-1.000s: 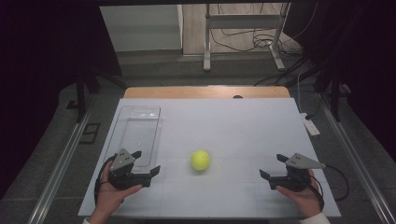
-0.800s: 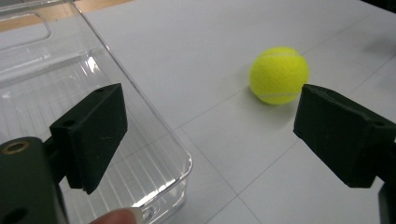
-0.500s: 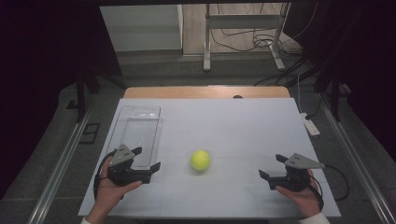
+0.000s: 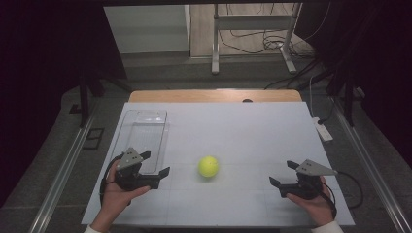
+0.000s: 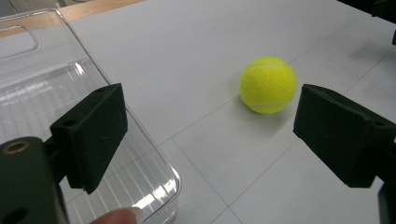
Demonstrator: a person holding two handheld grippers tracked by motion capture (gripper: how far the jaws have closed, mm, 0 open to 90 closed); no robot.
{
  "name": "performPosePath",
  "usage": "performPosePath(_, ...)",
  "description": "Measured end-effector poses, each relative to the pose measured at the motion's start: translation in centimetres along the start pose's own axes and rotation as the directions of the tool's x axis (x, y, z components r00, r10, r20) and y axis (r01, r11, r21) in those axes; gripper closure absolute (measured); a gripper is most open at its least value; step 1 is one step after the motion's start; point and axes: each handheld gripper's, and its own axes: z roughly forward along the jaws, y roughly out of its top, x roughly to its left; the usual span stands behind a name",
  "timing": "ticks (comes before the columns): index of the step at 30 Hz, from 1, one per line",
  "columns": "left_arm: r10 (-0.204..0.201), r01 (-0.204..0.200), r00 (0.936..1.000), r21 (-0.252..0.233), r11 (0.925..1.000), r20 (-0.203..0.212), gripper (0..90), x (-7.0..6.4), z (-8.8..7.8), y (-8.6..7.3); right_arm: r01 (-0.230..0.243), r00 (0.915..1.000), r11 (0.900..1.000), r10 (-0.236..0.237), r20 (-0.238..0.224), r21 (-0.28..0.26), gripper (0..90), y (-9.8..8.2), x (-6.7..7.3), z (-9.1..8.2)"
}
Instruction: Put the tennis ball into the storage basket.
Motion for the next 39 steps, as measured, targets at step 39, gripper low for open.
performPosePath(39,0.091,-0.093,0.9936,0.023,0.9954,0.066,11.1,-2.4,2.1,3.0,0.009,0.9999,1.000,-0.009,0.011,0.005,9.7,0.0,0.0,0.0)
